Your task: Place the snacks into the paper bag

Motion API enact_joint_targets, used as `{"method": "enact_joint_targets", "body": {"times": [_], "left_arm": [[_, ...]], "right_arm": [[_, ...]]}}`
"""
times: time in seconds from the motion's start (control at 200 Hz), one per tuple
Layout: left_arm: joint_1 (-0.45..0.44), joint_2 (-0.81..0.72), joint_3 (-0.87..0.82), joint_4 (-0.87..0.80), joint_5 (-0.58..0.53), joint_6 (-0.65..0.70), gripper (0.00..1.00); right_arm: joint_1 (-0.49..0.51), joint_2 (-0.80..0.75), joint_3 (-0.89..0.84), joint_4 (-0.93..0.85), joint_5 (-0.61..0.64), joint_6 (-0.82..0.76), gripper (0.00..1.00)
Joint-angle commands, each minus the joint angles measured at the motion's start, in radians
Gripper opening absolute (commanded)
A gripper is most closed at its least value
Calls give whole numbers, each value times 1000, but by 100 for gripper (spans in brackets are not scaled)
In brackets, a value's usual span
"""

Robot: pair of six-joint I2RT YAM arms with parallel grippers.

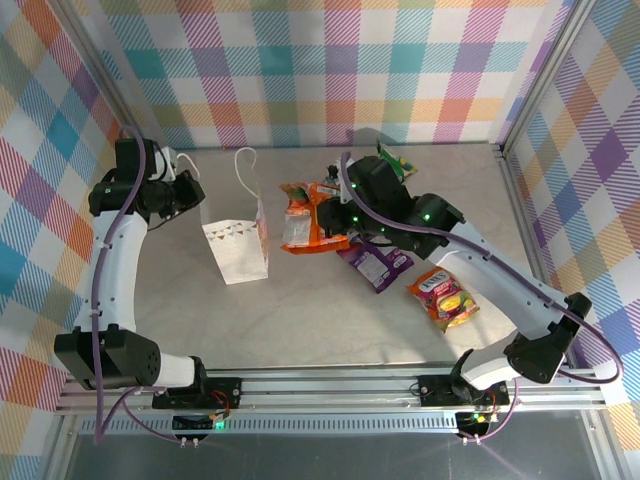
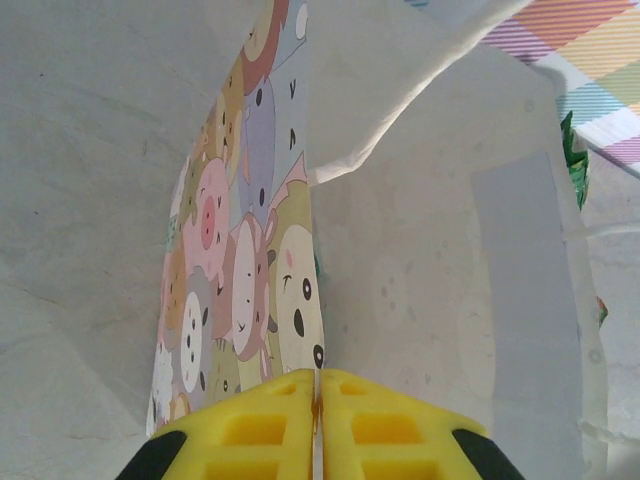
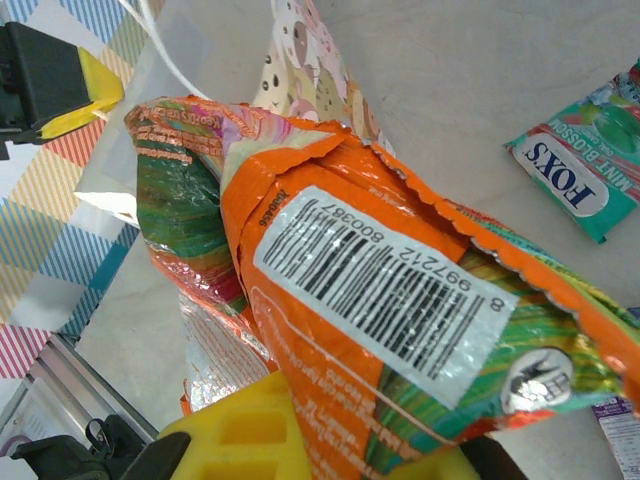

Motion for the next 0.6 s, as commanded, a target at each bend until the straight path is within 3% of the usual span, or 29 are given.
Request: {"method": "enact_joint_targets", "body": {"times": [0.0,0.37,0.595], "left_arm": [[19,-29,-16,31,54,-27,9],[37,-47,-35,56,87,-56,11],[38,-55,-30,25,53,-42,22]], "right_arm": [[12,16,77,20,22,-36,0],[48,33,156,51,39,-55,0],[63,57,220,59,27,-85,0]]}}
